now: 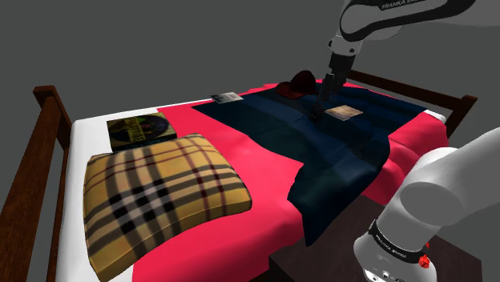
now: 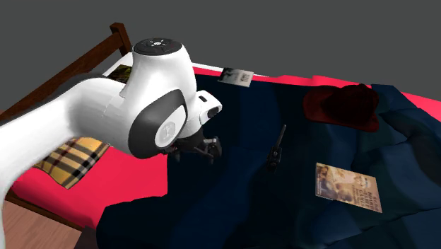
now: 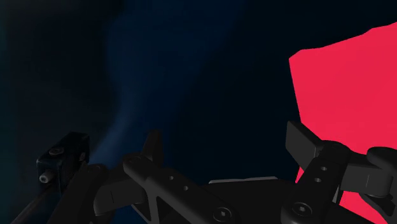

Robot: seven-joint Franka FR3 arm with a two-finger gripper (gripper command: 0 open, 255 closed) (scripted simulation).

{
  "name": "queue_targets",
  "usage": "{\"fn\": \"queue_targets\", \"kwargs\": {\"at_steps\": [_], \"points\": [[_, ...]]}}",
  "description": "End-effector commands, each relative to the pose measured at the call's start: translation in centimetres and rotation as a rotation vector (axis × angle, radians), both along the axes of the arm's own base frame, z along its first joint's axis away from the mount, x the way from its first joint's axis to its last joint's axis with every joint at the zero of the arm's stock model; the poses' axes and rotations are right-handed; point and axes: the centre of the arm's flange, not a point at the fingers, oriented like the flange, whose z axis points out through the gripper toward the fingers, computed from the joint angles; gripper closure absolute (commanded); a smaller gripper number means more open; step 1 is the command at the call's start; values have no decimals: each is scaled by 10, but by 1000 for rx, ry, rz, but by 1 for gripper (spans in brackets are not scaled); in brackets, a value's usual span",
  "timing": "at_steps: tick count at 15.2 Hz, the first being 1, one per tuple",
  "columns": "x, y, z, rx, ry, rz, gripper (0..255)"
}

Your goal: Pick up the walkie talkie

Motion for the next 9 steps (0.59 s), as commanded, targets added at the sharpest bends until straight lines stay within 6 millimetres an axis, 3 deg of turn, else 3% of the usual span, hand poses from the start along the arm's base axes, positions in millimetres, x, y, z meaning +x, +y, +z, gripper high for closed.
{"fn": "queue_targets", "kwargs": {"at_steps": [1, 9], "points": [[11, -24, -9, 1, -5, 7, 0], [45, -116, -47, 9, -25, 30, 0]]}}
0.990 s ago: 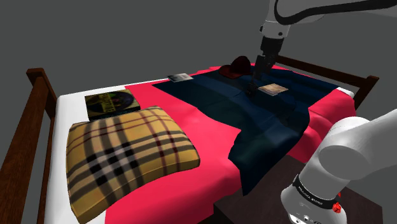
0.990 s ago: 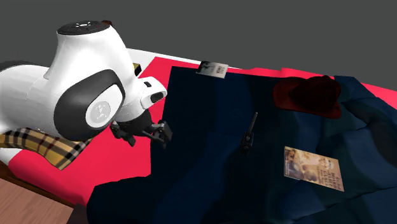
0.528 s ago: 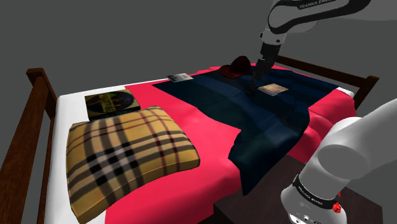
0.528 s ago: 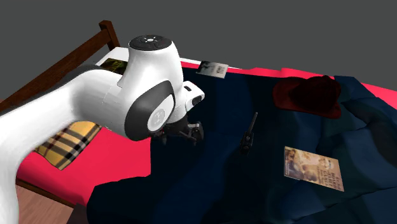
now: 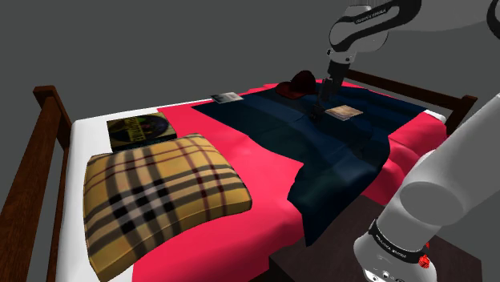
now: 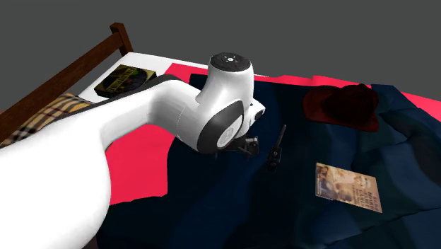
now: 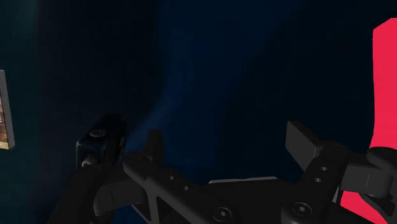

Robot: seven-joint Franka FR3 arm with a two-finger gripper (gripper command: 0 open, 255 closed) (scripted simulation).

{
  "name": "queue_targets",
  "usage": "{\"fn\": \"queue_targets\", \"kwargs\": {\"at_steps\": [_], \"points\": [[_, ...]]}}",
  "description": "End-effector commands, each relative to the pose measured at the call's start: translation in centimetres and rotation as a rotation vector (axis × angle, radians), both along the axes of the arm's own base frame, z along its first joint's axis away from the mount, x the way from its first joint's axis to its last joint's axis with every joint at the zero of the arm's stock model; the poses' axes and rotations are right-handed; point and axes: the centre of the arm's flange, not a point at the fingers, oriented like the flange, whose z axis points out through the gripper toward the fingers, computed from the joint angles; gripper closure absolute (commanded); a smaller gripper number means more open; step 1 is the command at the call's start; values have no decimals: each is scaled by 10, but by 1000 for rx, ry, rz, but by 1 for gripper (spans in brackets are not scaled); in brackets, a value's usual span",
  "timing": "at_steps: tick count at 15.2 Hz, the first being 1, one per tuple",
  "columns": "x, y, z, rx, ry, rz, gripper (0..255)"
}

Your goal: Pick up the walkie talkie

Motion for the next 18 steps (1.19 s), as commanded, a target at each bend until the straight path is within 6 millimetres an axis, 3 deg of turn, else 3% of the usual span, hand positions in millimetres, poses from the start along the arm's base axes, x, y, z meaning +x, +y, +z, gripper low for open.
{"fn": "queue_targets", "kwargs": {"at_steps": [1, 13, 18], "points": [[9, -26, -11, 0, -5, 7, 0], [65, -163, -68, 13, -35, 41, 0], [65, -163, -94, 13, -35, 41, 0]]}}
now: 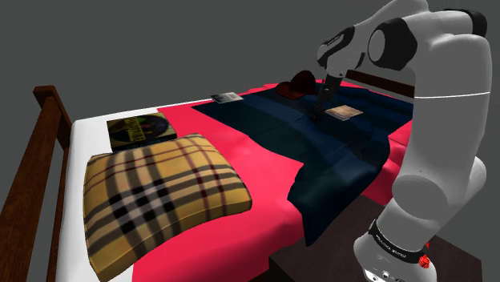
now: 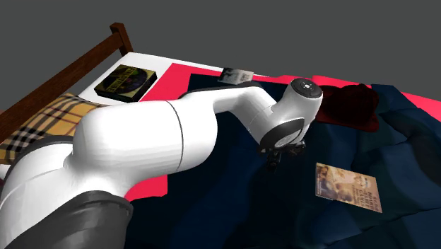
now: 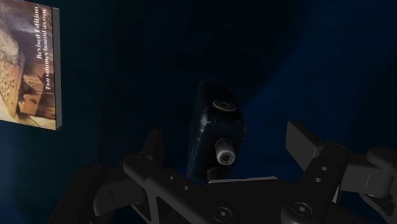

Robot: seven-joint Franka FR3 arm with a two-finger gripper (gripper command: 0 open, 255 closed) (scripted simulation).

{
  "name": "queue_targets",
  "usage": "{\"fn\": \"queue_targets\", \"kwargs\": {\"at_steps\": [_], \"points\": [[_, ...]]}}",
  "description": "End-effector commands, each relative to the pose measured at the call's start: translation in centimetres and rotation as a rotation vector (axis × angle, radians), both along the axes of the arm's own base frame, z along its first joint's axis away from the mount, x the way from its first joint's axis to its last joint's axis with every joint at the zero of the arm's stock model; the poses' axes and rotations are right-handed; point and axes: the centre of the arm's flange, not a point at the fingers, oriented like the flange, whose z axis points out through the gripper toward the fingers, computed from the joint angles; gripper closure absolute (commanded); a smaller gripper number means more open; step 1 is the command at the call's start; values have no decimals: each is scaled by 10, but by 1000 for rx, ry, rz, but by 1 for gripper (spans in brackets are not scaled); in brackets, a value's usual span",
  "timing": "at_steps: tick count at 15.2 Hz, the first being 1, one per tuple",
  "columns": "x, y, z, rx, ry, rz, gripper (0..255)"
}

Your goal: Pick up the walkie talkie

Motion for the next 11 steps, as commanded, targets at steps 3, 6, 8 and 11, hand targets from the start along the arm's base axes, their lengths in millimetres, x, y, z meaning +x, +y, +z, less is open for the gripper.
{"fn": "queue_targets", "kwargs": {"at_steps": [3, 6, 8, 11], "points": [[1, -1, -18, 0, -1, 0, 0], [1, 0, -18, 0, -1, 0, 255], [1, 0, -18, 0, -1, 0, 255], [1, 0, -18, 0, -1, 0, 255]]}}
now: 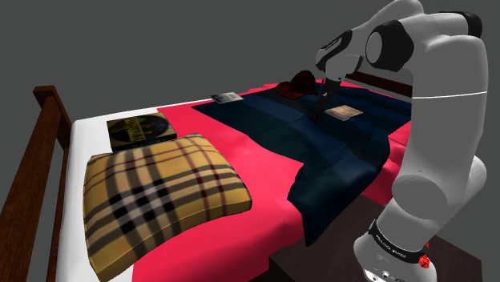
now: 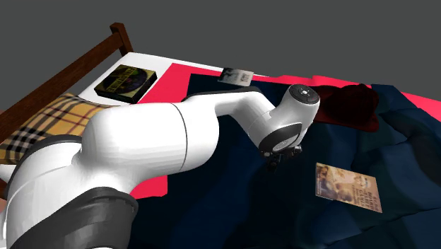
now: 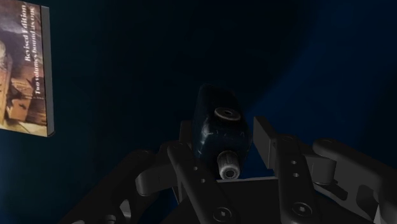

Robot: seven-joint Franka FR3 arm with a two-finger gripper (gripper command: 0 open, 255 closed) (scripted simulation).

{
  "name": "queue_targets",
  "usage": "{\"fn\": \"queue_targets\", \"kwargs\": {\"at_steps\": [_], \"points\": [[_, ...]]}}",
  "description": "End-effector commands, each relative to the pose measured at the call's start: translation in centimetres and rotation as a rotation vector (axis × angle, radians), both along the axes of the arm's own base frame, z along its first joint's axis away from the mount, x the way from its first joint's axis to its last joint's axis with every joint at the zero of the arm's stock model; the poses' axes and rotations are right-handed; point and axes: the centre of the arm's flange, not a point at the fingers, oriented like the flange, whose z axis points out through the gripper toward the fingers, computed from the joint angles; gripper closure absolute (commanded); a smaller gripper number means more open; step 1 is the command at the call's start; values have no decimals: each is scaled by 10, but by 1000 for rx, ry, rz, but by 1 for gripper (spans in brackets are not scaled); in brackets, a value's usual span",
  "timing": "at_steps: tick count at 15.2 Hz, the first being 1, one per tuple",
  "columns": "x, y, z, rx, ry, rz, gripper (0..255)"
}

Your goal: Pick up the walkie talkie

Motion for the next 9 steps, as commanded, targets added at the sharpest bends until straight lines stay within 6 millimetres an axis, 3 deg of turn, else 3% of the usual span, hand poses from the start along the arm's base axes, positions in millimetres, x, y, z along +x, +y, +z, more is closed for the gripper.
{"fn": "queue_targets", "kwargs": {"at_steps": [1, 4, 9], "points": [[0, 0, -1, 0, 1, 0, 255], [0, 0, -1, 0, 1, 0, 255], [0, 0, 26, 0, 1, 0, 255]]}}
